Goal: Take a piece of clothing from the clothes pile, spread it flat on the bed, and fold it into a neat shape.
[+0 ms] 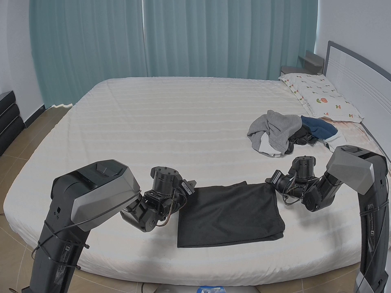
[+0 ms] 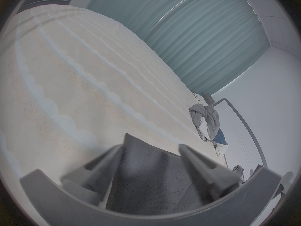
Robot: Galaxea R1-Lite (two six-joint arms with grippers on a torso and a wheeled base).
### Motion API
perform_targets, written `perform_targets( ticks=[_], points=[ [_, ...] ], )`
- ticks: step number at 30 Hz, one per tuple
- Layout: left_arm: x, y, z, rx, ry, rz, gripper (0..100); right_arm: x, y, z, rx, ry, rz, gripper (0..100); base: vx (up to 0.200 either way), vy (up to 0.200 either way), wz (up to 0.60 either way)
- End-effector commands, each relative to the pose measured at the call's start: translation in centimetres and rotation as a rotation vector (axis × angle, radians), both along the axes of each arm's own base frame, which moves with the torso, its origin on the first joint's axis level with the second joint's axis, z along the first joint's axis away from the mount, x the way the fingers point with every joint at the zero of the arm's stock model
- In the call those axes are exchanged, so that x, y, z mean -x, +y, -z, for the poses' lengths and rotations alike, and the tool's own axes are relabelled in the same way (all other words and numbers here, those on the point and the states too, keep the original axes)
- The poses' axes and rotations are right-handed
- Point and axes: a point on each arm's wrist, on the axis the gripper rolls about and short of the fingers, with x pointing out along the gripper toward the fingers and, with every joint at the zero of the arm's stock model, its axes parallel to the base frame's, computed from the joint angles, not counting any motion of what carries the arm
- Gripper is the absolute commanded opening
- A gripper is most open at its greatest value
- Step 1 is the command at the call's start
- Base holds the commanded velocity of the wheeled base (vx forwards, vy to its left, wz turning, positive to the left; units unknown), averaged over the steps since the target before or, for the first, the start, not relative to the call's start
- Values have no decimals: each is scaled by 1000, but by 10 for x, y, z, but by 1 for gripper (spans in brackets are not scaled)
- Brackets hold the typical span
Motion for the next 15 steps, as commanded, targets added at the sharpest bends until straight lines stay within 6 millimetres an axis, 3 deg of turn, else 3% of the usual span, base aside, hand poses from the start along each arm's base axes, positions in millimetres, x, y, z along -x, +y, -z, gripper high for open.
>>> perform_targets(
  ticks=[1, 15],
  points=[
    [0, 0, 3, -3, 3, -2, 0, 0, 0, -1, -2, -2, 1, 0, 0, 0, 0],
    [-2, 2, 5, -39, -26, -95, 0, -1, 0, -2, -6, -33, 1, 0, 0, 0, 0]
  ],
)
